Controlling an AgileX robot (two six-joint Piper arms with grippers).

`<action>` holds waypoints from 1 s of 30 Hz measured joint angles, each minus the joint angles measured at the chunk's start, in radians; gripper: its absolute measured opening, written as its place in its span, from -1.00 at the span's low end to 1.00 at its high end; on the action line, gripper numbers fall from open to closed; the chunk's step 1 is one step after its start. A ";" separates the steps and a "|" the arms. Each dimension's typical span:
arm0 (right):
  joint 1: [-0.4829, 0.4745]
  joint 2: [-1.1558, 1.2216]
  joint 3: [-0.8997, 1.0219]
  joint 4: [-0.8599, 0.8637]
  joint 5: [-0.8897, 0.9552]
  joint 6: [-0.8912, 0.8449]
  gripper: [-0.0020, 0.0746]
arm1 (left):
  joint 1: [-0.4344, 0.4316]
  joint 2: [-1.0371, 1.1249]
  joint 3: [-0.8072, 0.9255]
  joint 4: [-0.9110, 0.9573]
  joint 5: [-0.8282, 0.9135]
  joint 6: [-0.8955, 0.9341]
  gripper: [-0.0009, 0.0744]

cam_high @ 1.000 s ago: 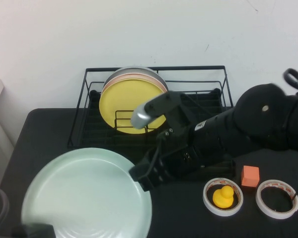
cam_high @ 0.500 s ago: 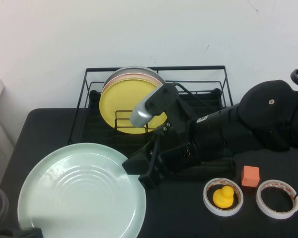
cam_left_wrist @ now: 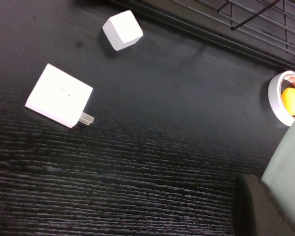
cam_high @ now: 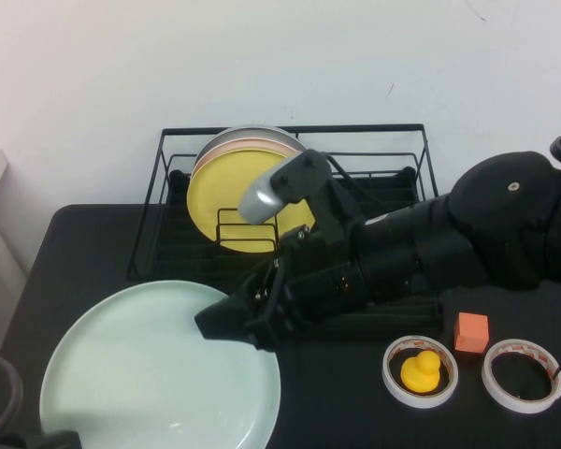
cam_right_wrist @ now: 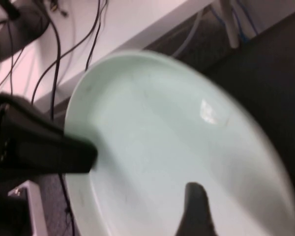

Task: Place plate on rack
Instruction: Hand over the plate, then place the plate on the rack

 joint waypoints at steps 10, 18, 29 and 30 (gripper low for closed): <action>0.000 -0.034 0.000 0.080 -0.033 -0.040 0.31 | 0.000 0.000 0.000 -0.002 0.000 0.004 -0.94; 0.000 -0.138 0.000 0.074 -0.033 -0.044 0.18 | 0.000 0.000 0.000 -0.002 0.000 0.004 -0.94; 0.000 -0.396 0.000 -0.340 0.127 0.001 -0.89 | 0.000 0.000 -0.011 0.043 -0.131 0.051 -0.94; 0.000 -0.418 0.000 -0.407 0.163 0.035 -0.91 | 0.000 0.001 -0.021 0.044 -0.159 0.069 -0.95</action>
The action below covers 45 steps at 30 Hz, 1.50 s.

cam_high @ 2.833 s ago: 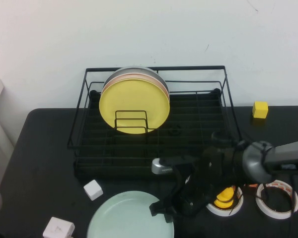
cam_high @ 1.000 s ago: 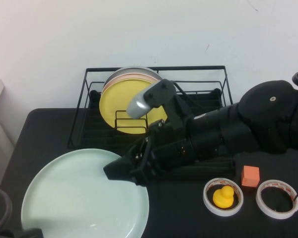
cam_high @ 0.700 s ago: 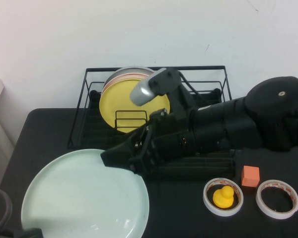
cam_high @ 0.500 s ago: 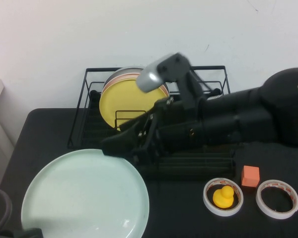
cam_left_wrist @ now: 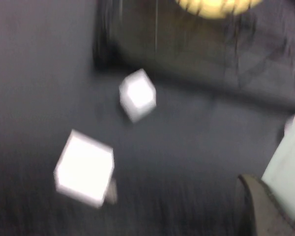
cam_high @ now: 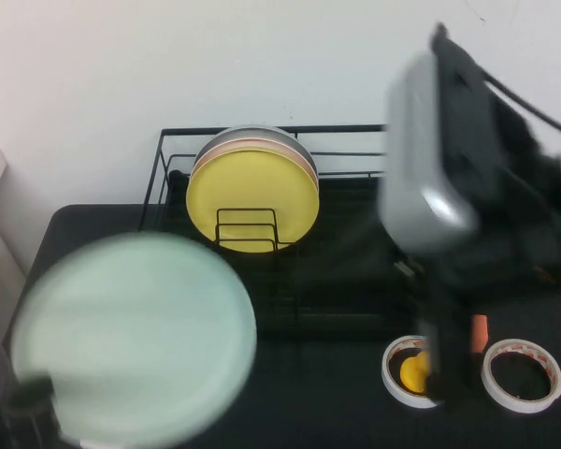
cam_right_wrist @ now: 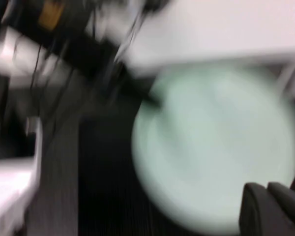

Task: Place plate on rack
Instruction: Place the plate on the rack

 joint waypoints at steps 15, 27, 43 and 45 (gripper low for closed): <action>0.000 -0.254 0.082 -0.866 0.409 0.487 -0.95 | 0.000 0.189 -0.322 -0.005 -0.475 0.521 -0.96; 0.000 -0.505 0.414 -0.964 0.218 0.524 -0.95 | -0.140 0.533 -0.579 0.123 -0.601 0.767 -0.96; 0.000 -0.713 0.642 -1.021 0.239 0.776 -0.95 | -0.332 0.982 -0.586 0.366 -1.229 0.832 -0.96; 0.000 -0.743 0.650 -1.021 0.252 0.801 -0.95 | -0.332 1.029 -0.586 0.366 -1.253 0.833 -0.96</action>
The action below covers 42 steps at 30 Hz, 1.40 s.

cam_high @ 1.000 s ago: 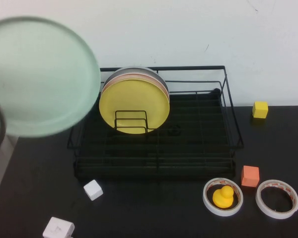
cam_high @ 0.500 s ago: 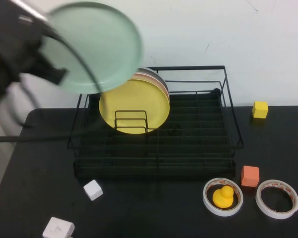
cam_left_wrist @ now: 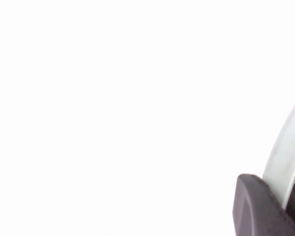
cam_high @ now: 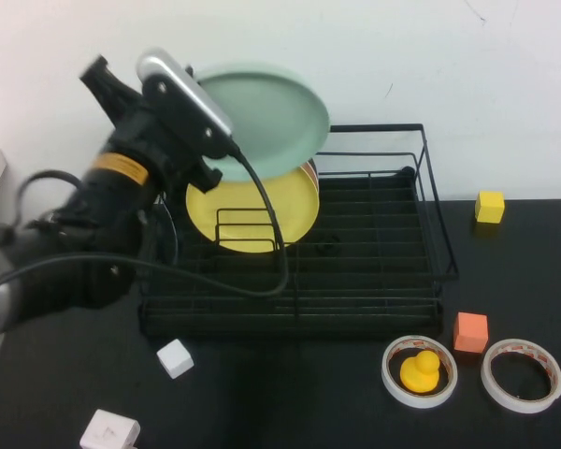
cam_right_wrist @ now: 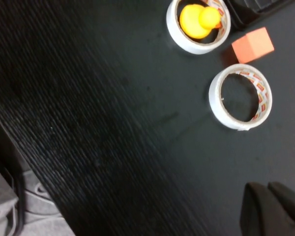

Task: Place plate on rack
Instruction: Place the plate on the rack

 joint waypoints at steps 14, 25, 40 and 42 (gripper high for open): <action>0.000 -0.233 0.050 0.000 0.000 0.072 -0.95 | 0.000 0.205 -0.002 0.022 -0.139 0.041 -0.96; 0.000 -0.279 0.050 0.000 0.000 0.074 -0.95 | 0.000 0.277 -0.010 0.047 -0.235 0.055 -0.97; 0.000 -0.283 0.050 0.000 0.000 0.074 -0.95 | 0.000 0.297 -0.037 0.050 -0.347 0.118 -0.97; 0.000 -0.284 0.050 0.000 0.000 0.074 -0.95 | 0.000 0.299 -0.037 0.050 -0.347 0.114 -0.97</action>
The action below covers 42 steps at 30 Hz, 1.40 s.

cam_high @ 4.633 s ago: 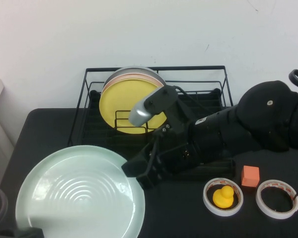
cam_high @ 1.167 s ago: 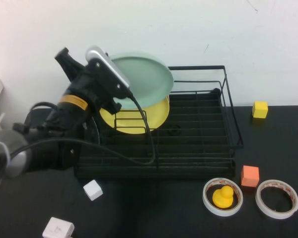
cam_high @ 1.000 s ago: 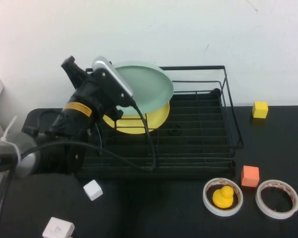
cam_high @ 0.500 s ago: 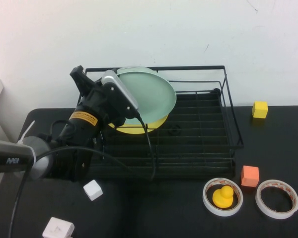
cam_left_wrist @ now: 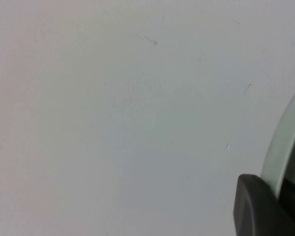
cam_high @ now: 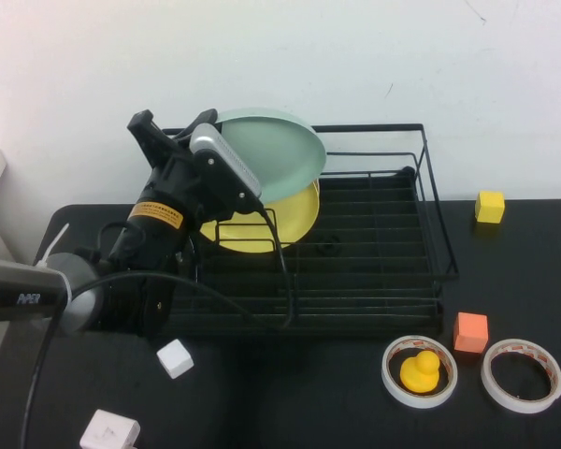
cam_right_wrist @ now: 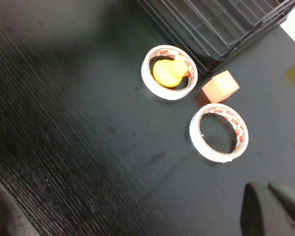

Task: Place plate on rack
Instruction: Place the plate on the rack

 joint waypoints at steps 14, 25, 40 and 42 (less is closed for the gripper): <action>0.000 0.000 0.000 0.000 0.000 0.000 -0.95 | 0.002 0.039 -0.003 0.014 -0.002 -0.010 -0.97; 0.000 0.000 0.000 0.000 0.000 0.000 -0.95 | 0.002 0.138 -0.032 0.018 -0.002 0.000 -0.97; 0.000 0.000 0.000 0.000 0.000 0.004 -0.95 | 0.003 0.147 -0.032 -0.027 0.115 -0.131 0.30; 0.000 0.000 0.000 0.000 0.000 0.004 -0.95 | 0.003 0.147 -0.032 -0.039 0.121 -0.164 0.33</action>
